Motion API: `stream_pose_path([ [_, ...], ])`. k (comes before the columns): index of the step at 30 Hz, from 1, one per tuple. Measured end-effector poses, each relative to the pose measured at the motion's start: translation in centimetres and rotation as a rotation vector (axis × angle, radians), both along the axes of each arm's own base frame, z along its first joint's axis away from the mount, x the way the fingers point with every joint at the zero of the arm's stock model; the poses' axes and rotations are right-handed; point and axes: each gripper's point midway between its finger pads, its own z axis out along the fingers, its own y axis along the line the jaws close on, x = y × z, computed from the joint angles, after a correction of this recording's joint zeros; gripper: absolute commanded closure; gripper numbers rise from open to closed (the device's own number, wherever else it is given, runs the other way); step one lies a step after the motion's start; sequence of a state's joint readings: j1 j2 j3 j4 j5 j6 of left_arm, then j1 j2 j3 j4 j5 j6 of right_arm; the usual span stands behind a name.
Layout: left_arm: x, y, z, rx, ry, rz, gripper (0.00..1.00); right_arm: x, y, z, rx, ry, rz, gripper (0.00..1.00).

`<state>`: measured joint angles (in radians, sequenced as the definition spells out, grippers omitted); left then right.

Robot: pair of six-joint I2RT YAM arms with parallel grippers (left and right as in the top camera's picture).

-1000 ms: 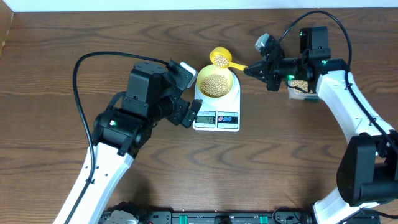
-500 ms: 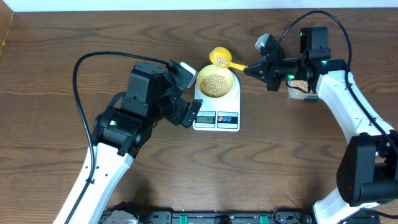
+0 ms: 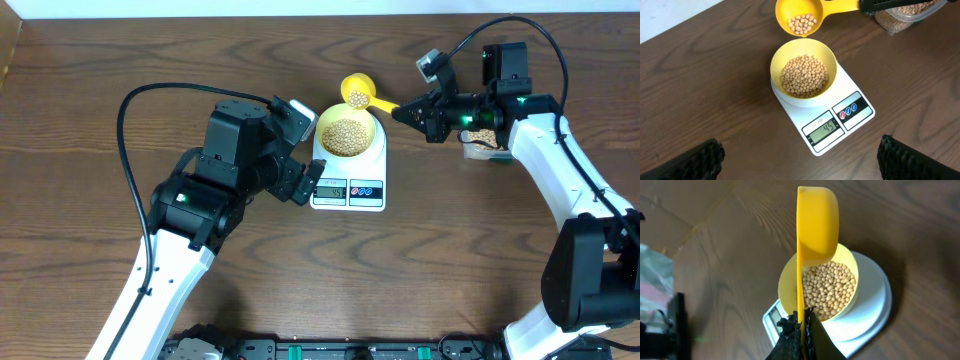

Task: Scoop item into bowl and weigh 50g on scale
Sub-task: 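Tilt the scoop slightly to trickle soybeans into the bowl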

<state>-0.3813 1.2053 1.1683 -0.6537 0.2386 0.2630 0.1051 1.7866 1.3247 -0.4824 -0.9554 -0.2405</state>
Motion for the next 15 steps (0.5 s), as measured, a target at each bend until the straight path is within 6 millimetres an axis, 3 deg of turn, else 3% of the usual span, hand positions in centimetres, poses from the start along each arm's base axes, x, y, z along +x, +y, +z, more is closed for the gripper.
stream_pose_path([
  [15, -0.01, 0.00, -0.01, 0.000, 0.000, 0.000, 0.00, -0.16, 0.15, 0.22, 0.027, 0.045, -0.014, 0.99],
])
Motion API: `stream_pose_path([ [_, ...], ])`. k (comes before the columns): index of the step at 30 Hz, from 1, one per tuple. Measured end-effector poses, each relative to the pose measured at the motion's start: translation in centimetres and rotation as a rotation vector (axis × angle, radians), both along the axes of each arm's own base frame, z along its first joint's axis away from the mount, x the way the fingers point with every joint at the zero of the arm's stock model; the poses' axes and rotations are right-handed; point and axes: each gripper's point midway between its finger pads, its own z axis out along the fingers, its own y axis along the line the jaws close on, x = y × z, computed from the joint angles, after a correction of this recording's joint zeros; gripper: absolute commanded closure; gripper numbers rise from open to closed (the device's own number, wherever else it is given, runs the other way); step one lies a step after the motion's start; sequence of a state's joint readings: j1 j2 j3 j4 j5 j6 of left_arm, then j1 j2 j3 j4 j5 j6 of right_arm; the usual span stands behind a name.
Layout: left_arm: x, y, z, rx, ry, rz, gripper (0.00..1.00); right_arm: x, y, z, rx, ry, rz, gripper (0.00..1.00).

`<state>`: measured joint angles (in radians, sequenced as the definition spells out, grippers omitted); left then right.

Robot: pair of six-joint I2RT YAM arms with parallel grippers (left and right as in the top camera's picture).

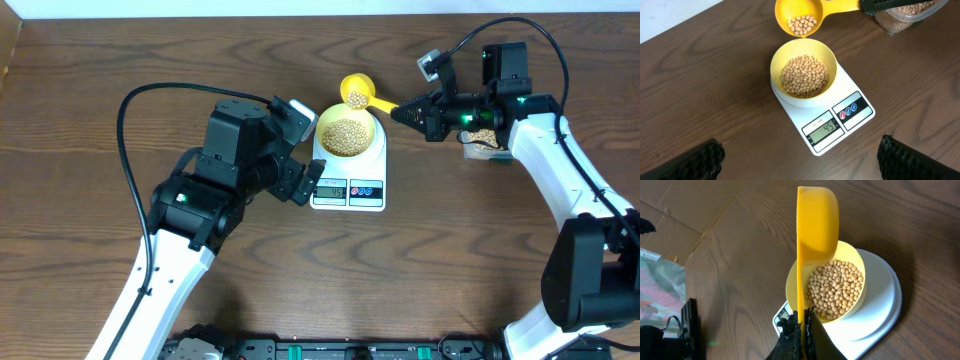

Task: Scoop item into bowl and weigh 50g on scale
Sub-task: 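Tilt the scoop slightly to trickle soybeans into the bowl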

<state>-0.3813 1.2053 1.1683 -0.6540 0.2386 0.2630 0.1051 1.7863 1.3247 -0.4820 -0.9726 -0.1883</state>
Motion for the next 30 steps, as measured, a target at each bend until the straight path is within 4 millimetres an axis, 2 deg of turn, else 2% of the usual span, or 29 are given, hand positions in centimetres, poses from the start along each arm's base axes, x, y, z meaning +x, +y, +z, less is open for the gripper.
stream_pose_path([
  [21, 0.00, 0.00, 0.00, 0.000, 0.000, 0.000, 0.00, 0.01, 0.00, 0.00, -0.007, -0.024, 0.013, 0.99],
  [30, 0.00, -0.01, 0.01, 0.000, 0.000, 0.000, 0.00, 0.01, 0.00, 0.00, -0.055, -0.195, 0.104, 0.99],
])
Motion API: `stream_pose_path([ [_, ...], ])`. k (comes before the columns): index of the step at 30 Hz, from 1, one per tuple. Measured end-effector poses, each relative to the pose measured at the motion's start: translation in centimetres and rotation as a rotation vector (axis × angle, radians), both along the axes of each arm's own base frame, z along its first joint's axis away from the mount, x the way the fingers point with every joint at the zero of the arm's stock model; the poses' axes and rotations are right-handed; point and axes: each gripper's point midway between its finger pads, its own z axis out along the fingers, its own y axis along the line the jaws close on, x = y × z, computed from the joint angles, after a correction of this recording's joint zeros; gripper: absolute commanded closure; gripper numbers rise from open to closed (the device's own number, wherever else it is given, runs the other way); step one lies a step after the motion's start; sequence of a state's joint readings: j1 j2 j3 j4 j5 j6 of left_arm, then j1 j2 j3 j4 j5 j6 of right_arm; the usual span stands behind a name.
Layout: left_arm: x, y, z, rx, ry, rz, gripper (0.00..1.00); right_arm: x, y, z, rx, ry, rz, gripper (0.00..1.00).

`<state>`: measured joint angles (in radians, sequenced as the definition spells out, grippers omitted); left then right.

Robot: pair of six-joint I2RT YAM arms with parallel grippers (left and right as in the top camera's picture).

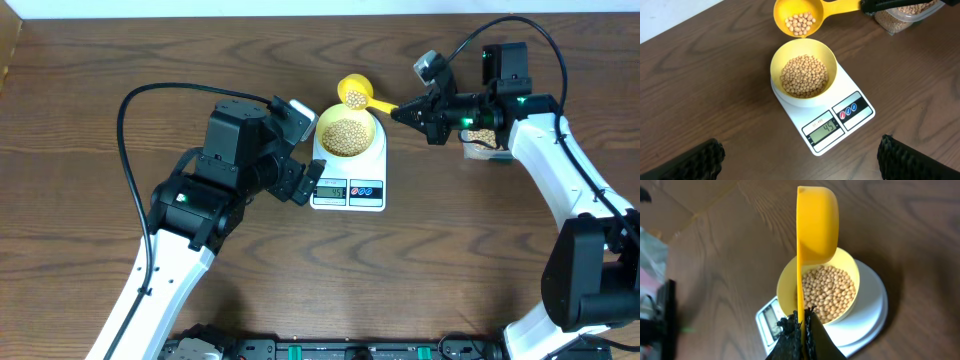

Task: Scoop item into bowl and weigh 50g on scale
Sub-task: 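Tilt the scoop slightly to trickle soybeans into the bowl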

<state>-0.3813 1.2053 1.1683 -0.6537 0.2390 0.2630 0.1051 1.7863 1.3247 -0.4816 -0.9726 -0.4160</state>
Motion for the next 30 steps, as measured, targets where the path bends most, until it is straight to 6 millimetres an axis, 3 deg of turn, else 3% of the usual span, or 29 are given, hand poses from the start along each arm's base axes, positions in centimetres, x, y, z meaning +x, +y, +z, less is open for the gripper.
stream_pose_path([
  [12, 0.00, 0.01, 0.00, 0.000, 0.000, 0.000, 0.00, 0.01, 0.00, 0.00, -0.079, -0.281, 0.149, 0.99],
  [30, 0.00, 0.01, 0.00, 0.000, 0.000, 0.000, 0.00, 0.18, 0.02, 0.11, -0.089, -0.328, 0.167, 0.99],
])
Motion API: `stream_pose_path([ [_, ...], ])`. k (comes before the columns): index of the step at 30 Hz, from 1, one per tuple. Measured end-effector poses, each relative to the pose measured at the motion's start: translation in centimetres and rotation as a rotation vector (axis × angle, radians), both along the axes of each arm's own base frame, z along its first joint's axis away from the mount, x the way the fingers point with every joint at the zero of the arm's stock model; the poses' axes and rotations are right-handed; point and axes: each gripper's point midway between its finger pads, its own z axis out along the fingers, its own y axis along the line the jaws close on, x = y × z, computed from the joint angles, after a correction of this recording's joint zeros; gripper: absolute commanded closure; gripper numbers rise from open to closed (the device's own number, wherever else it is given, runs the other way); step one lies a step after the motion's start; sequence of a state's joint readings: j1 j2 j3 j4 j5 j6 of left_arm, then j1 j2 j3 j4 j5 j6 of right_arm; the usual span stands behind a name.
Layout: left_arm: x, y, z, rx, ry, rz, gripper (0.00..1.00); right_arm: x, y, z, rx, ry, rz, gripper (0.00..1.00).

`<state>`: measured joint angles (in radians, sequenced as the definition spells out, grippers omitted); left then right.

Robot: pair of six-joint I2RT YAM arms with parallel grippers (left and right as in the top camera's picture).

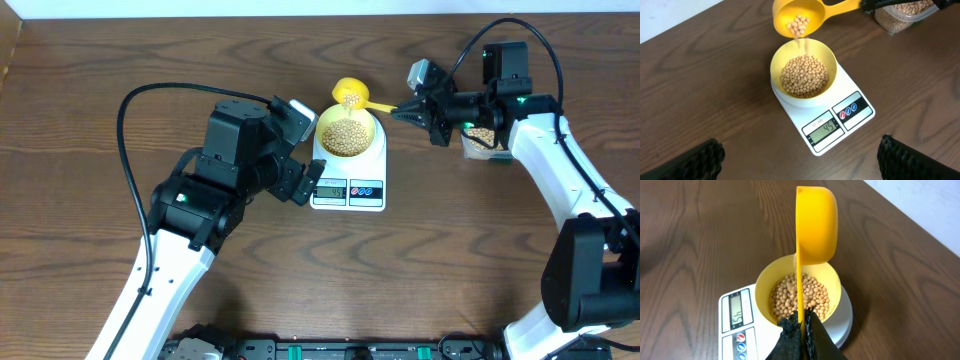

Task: Scoop item into bowl and weigh 50g on scale
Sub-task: 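Tilt the scoop slightly to trickle soybeans into the bowl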

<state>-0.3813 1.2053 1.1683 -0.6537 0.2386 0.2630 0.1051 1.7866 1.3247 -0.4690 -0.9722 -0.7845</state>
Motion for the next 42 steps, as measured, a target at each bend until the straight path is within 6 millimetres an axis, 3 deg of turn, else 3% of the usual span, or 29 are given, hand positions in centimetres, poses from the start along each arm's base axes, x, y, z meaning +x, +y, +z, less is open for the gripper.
stream_pose_path([
  [12, 0.00, 0.00, 0.00, 0.000, 0.000, 0.000, 0.00, -0.24, -0.03, -0.16, 0.073, 0.279, -0.139, 0.99],
  [42, 0.00, 0.00, 0.00, 0.000, 0.000, 0.000, 0.00, -0.22, -0.02, -0.17, 0.083, 0.313, -0.157, 0.99],
])
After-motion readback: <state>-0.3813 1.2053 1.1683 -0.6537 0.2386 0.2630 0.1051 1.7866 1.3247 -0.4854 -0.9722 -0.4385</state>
